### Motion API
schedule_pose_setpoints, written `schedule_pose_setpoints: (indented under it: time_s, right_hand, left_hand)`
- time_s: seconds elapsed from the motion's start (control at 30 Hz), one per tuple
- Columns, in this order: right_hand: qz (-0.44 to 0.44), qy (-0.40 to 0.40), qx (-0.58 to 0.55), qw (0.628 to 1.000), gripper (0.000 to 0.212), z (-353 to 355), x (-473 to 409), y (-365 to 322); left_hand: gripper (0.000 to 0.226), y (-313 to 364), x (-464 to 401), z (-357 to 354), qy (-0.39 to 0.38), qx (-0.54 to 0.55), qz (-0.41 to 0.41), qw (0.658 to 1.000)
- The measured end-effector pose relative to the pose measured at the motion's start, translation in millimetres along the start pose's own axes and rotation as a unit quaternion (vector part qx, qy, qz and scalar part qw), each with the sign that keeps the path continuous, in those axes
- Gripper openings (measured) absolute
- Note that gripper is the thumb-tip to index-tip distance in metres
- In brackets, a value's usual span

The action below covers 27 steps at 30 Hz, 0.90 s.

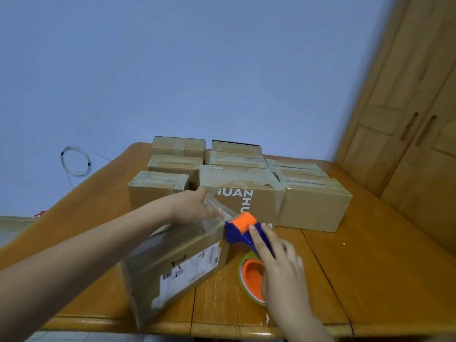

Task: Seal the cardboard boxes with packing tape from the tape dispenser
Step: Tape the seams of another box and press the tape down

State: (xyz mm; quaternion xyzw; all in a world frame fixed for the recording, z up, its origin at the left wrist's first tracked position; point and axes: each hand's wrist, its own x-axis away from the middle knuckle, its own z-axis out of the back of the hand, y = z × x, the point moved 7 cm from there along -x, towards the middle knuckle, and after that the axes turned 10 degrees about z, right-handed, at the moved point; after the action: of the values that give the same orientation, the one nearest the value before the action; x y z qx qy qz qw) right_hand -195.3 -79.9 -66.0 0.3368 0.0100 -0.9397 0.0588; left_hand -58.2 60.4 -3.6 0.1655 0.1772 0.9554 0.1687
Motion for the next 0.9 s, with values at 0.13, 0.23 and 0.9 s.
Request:
schedule_pose_setpoints:
  time_s: [0.13, 0.23, 0.9]
  right_hand:
    - [-0.058, -0.033, -0.040, 0.997, 0.121, -15, 4, -17]
    - [-0.081, -0.030, -0.103, 0.991, 0.115, -23, 12, -24]
    - [-0.067, 0.020, -0.083, 0.994, 0.122, -18, 26, -43]
  left_hand:
    - [0.084, -8, -11, -4, 0.041, -0.050, 0.018, 0.998]
    - [0.078, -5, -8, -5, 0.084, -0.068, -0.003, 0.994]
    - [0.073, 0, 2, -20, 0.136, 0.056, -0.083, 0.986]
